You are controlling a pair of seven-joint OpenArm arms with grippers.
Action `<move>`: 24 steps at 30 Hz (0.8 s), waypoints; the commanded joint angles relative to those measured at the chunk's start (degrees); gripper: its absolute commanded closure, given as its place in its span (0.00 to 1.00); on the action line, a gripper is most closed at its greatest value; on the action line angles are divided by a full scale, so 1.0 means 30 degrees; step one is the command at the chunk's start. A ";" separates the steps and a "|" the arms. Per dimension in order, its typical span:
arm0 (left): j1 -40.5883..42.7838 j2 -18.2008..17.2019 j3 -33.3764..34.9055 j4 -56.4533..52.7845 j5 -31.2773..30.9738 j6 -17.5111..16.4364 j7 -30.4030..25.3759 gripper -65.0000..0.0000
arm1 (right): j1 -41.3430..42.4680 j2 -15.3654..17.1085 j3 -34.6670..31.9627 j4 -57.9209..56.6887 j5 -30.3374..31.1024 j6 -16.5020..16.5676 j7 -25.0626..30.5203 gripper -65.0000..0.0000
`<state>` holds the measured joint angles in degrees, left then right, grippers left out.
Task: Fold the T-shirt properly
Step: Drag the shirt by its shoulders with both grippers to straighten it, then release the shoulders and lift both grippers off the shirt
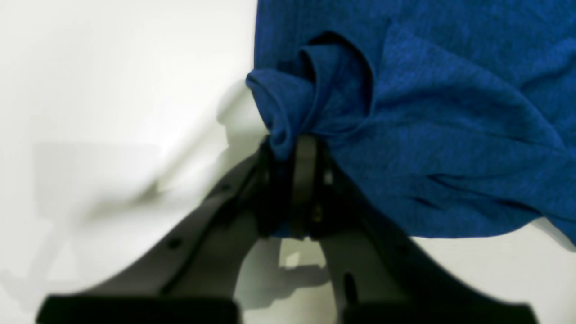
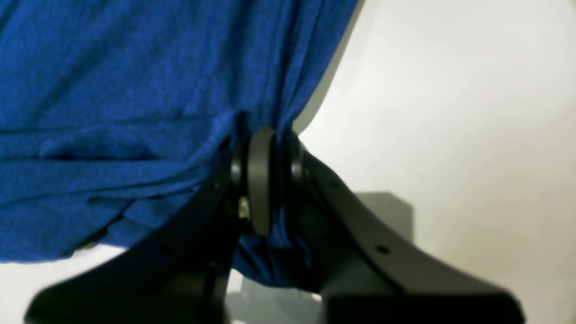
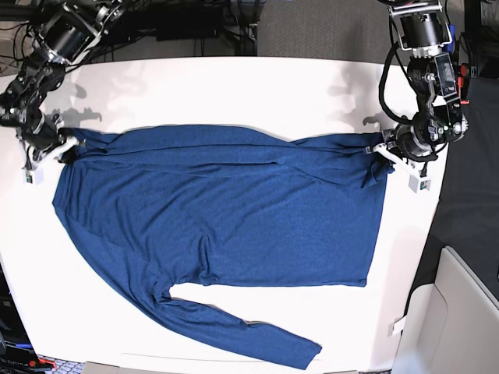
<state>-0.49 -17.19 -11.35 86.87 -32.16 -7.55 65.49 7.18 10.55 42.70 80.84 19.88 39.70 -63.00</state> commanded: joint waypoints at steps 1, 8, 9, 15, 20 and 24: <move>0.0061 -0.0233 0.0019 0.0127 0.0245 0.0012 0.1040 1.00 | -0.0533 0.0133 0.0053 0.0351 -0.0458 0.0099 -0.1197 0.95; 0.1790 -0.0790 0.0049 0.0948 0.0245 0.0012 0.1070 1.00 | -0.3228 0.0602 0.0112 0.2197 0.0392 0.0099 -0.1138 0.95; 0.2171 -0.0819 0.0049 0.1241 0.0245 0.0012 0.1070 1.00 | -0.3639 0.0866 0.0229 0.2431 0.0773 0.0099 -0.1138 0.95; 0.3900 -0.1640 0.0049 0.2179 0.0245 0.0012 0.1099 1.00 | -0.5338 0.1715 0.1606 0.2549 0.2473 0.0099 -0.1168 0.99; 0.5219 -0.2284 0.0049 0.2237 0.0245 0.0012 0.1099 1.00 | -0.6218 0.2272 0.1782 0.2607 0.2648 0.0099 -0.1138 0.99; 0.6538 -0.2402 0.0049 0.3615 0.0245 0.0012 0.1070 1.00 | -0.6540 0.2272 0.2134 0.2607 0.2648 0.0099 -0.1138 0.99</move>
<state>17.74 -23.97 -11.29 98.15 -34.00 -7.90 63.48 -11.77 16.43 48.49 88.44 30.89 40.53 -63.44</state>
